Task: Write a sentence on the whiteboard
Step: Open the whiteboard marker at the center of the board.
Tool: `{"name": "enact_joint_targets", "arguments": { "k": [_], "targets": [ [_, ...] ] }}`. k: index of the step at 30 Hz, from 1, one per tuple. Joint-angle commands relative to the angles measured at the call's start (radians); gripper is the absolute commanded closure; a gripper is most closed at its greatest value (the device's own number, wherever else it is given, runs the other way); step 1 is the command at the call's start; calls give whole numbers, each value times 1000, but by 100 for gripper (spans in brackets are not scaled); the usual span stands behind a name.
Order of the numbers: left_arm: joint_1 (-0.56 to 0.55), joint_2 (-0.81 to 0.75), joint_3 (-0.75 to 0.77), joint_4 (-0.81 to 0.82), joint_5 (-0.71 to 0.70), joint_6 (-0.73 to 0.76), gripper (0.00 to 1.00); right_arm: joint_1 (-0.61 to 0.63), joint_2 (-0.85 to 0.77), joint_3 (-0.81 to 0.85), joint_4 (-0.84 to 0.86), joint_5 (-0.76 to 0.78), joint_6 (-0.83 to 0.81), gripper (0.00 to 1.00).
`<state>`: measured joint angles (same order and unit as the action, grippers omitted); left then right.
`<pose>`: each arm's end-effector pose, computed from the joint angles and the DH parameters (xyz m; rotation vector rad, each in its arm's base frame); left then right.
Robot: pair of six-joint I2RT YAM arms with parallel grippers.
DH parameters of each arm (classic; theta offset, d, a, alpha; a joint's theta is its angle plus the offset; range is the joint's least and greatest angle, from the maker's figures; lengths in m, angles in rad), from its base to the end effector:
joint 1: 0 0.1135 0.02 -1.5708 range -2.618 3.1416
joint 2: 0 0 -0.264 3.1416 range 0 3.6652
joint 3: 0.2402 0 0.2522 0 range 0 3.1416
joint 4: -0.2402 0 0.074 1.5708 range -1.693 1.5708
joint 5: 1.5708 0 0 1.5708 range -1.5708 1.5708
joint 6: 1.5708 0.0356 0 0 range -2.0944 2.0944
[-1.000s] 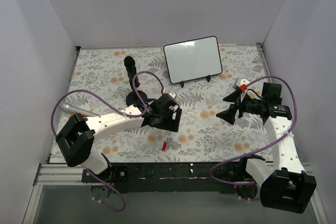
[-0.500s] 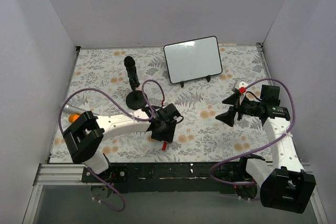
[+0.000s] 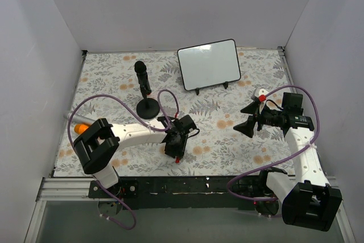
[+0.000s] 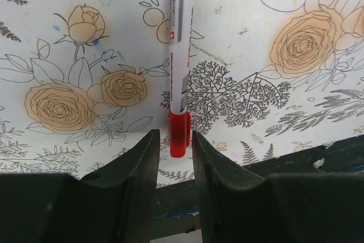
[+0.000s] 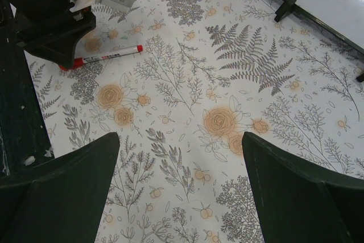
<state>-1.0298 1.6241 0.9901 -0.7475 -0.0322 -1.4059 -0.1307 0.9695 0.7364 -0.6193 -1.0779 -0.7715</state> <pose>0.1491 -0.2459 0.1727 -0.5720 2.9812 -0.2535 0.1852 0.0073 0.2646 -1.0347 1.7211 0.7338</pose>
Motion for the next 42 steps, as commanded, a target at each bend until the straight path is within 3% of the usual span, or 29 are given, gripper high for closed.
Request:
{"name": "enact_joint_targets", "arguments": {
  "k": [1, 16, 24, 32, 42],
  "targets": [
    [0, 10, -14, 5, 25, 1, 73, 2, -8, -9, 24, -34, -20, 3],
    [-1, 62, -47, 49, 31, 50, 87, 2, -8, -15, 9, -56, -35, 3],
    [-1, 16, -5, 143, -28, 203, 99, 3, 34, -37, 9, -129, -34, 2],
    [0, -27, 4, 309, 0, 338, 100, 45, 126, -54, 25, -174, -46, 4],
    [-12, -98, -2, 462, 101, 433, 100, 181, 247, -78, 322, -157, 376, 7]
  ]
}}
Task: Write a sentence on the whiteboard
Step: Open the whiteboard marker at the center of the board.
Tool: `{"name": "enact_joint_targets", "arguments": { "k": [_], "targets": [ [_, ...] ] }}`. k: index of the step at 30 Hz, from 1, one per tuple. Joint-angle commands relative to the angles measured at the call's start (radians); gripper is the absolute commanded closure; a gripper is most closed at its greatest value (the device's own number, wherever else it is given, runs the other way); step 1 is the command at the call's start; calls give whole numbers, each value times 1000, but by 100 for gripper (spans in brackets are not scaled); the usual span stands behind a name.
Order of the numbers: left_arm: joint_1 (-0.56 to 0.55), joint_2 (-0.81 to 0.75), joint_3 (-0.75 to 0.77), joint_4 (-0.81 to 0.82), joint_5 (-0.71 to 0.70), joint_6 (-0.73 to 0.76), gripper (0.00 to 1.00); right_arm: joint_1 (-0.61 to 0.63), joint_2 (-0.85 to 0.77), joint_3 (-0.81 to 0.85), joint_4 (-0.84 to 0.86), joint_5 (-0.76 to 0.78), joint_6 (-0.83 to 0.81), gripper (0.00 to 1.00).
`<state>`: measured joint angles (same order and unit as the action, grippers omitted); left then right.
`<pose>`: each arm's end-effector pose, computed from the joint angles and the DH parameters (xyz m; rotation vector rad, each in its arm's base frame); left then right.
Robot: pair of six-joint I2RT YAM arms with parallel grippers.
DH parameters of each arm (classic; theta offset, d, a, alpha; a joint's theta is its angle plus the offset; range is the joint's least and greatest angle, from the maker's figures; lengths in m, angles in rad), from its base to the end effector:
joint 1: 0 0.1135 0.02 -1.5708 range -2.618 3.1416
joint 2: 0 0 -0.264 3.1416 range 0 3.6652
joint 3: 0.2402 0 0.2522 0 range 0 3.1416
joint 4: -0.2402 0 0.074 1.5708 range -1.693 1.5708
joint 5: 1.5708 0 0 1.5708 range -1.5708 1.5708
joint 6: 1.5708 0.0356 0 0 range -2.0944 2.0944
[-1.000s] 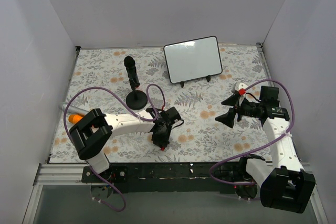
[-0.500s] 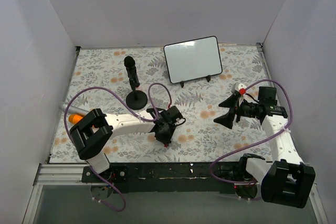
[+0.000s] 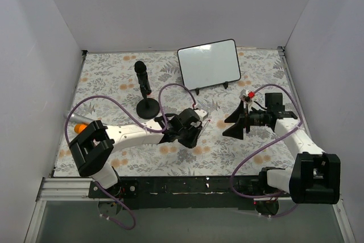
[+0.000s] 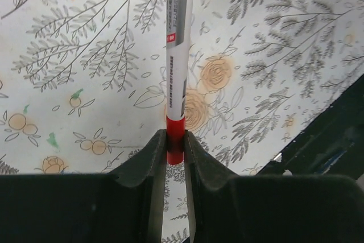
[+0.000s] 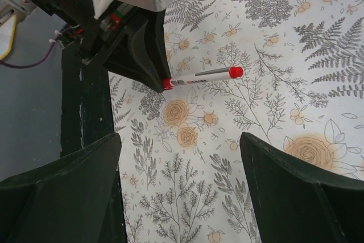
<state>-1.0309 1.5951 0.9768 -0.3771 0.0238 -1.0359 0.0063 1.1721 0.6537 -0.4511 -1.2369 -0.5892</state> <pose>0.1640 -0.2753 0.1924 0.0029 2.7773 -0.7229 0.2083 0.0349 0.2169 -0.9973 1.7627 1.1717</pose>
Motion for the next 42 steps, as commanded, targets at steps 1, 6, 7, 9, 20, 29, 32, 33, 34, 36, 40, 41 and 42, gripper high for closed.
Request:
{"name": "enact_joint_targets", "arguments": {
  "k": [1, 6, 7, 9, 20, 29, 32, 33, 34, 36, 40, 41, 42],
  "targets": [
    [-14, -67, 13, 98, 54, 71, 100, 64, 84, 30, 135, 19, 195, 7],
    [-26, -57, 20, 118, 85, 85, 100, 107, 222, 121, 75, 53, 210, 11],
    [-27, -55, 19, 124, 91, 82, 100, 116, 234, 138, 69, 62, 213, 11],
    [-29, -54, 11, 145, 103, 74, 100, 124, 262, 149, 63, 65, 223, 12],
    [-43, -32, 17, 181, 110, 76, 100, 211, 316, 179, 65, 40, 265, 26],
    [-46, -37, 16, 198, 113, 86, 100, 227, 362, 213, 45, 10, 262, 41],
    [-46, -38, 11, 205, 108, 86, 100, 228, 376, 230, 17, -12, 250, 53],
    [-47, -38, 11, 208, 104, 86, 100, 230, 382, 234, -4, -21, 230, 57],
    [-46, -40, 10, 208, 100, 86, 100, 231, 383, 239, -12, -22, 224, 66],
    [-47, -50, 5, 213, 81, 83, 100, 233, 382, 245, -27, -29, 200, 79],
    [-46, -105, -27, 228, 42, 54, 83, 231, 360, 264, -57, -50, 163, 99],
    [-47, -125, -42, 250, 41, 45, 70, 231, 354, 276, -69, -47, 154, 99],
    [-47, -148, -76, 263, 38, 30, 55, 230, 344, 302, -105, -38, 140, 99]
  ]
}}
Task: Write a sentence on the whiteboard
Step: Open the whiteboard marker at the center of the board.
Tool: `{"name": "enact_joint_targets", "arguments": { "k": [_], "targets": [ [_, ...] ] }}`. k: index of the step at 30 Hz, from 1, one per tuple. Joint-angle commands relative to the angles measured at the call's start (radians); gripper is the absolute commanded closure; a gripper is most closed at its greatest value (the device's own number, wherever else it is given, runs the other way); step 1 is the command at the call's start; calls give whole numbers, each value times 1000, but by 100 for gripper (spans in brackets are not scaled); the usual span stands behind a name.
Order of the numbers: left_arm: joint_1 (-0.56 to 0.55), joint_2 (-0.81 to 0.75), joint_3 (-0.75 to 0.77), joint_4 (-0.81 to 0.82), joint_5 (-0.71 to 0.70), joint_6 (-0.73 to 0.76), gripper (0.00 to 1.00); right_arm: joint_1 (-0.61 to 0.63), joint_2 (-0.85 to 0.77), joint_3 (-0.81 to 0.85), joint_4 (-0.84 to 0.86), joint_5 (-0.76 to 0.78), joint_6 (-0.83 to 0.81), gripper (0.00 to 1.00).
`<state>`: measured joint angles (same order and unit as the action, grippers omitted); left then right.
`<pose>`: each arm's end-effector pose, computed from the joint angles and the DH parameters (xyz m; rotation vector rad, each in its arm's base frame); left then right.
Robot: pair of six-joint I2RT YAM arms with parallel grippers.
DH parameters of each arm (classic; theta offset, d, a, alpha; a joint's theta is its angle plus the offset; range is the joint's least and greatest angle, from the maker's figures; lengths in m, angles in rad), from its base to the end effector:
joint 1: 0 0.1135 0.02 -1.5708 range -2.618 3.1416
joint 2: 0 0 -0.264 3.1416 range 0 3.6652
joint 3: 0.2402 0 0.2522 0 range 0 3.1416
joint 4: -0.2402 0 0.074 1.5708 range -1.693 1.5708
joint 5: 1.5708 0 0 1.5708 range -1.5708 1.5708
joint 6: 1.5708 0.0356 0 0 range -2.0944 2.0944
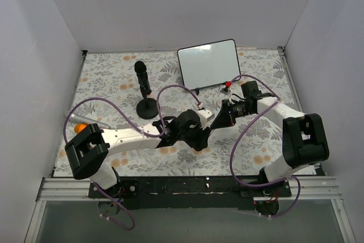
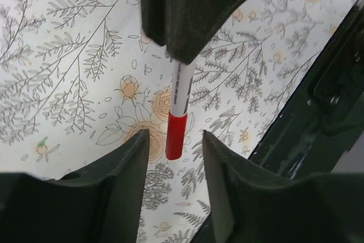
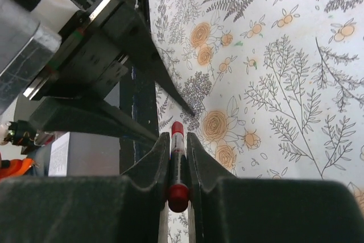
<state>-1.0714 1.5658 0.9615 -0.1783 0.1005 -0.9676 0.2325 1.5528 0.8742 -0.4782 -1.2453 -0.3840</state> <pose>0.1558 -0.2931 0.2105 0.1916 2.6263 -1.0020 0.2627 0.0969 0.1922 -0.9883 2.0055 1.5475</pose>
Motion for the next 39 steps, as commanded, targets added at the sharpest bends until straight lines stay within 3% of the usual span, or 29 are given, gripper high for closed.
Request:
{"name": "enact_joint_targets", "arguments": {
  "k": [1, 2, 5, 11, 17, 29, 32, 33, 36, 39],
  "targets": [
    [-5, -188, -88, 82, -32, -48, 44, 2, -43, 95, -94, -22, -82, 99],
    [-5, -225, -113, 127, -25, -65, 22, -1, -51, 104, -106, -13, -85, 99],
    [19, -390, -233, 234, 36, -98, 2, -9, -92, 132, -128, 9, -90, 99],
    [119, -543, -406, 445, 286, -137, 2, -12, -181, 154, -136, -19, -38, 99],
    [120, -469, -382, 513, 327, -60, 2, -12, -226, 158, -105, -91, 49, 99],
    [120, -256, -244, 516, 329, 29, 27, -12, -250, 89, 58, -120, 206, 99],
    [119, -251, -244, 530, 331, 24, 41, -12, -247, 82, 70, -123, 215, 99],
    [119, -245, -242, 528, 329, 26, 53, -13, -249, 78, 76, -123, 221, 99],
    [119, -239, -244, 523, 320, 26, 70, -10, -246, 72, 90, -128, 232, 99],
    [120, -242, -245, 523, 306, 29, 79, -10, -246, 66, 89, -121, 232, 99]
  ]
}}
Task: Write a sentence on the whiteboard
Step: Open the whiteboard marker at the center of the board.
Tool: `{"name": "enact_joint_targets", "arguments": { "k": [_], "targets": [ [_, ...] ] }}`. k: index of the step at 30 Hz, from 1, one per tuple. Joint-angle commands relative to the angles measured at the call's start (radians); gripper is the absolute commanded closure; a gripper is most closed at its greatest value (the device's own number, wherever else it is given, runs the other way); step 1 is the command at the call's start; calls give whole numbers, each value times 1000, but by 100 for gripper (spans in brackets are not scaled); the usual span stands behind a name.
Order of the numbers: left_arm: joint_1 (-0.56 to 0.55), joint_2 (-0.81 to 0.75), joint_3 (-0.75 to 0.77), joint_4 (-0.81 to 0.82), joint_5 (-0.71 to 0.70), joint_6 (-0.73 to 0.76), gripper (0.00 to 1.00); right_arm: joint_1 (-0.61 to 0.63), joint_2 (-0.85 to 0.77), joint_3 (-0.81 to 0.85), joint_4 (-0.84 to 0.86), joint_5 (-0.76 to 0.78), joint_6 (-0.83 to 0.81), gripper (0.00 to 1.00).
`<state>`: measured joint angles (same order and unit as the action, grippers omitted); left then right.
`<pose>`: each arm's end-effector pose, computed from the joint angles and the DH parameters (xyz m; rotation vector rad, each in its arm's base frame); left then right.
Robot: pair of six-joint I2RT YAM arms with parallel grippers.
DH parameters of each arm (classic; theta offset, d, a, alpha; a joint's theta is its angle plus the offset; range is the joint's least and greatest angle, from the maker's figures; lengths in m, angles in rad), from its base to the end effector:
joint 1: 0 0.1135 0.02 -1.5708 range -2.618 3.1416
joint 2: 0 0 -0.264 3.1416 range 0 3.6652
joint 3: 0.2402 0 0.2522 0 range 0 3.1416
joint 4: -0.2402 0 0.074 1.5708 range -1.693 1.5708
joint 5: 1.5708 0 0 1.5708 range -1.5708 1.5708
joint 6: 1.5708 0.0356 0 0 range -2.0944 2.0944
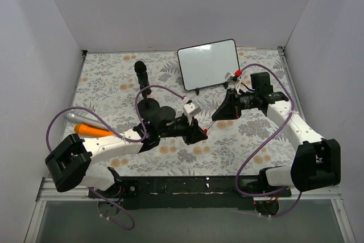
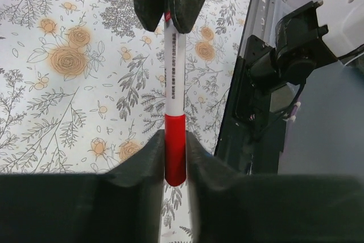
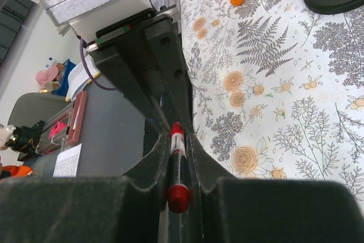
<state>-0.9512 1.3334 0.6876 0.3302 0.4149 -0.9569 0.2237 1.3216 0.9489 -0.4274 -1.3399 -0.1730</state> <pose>0.1573 -0.2452 0.2375 0.3324 2.2195 -1.5830 0.2479 0.0919 0.2771 -0.9973 1.7861 1.5624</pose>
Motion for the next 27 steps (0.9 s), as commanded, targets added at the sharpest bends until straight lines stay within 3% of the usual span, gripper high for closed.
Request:
{"name": "enact_joint_targets", "arguments": {
  "k": [1, 3, 5, 6, 7, 8, 11, 18, 27],
  "targets": [
    [-1, -13, 29, 13, -11, 21, 91, -1, -15, -12, 38, -27, 18, 99],
    [0, -16, 29, 13, -10, 26, 100, 0, -16, -19, 36, -25, 12, 99],
    [-1, -17, 30, 1, -8, 29, 100, 0, -18, -21, 13, -28, -20, 99],
    [-1, -17, 30, -3, -7, 32, 100, 2, -15, -15, -6, -30, -42, 94],
    [0, -19, 30, -10, 8, 38, 100, 2, -15, -9, -26, -27, -99, 84],
    [0, -17, 32, -34, 16, 55, 100, 2, -13, -1, -87, -22, -141, 62],
    [6, -26, 32, -78, 53, 79, 100, 2, 8, 63, -256, 24, -345, 38],
    [17, -48, 24, -85, 74, 73, 100, 60, 30, 82, -323, 36, -431, 35],
    [20, -36, 10, -28, 68, 43, 100, 97, 60, 97, -333, 19, -425, 46]
  ]
}}
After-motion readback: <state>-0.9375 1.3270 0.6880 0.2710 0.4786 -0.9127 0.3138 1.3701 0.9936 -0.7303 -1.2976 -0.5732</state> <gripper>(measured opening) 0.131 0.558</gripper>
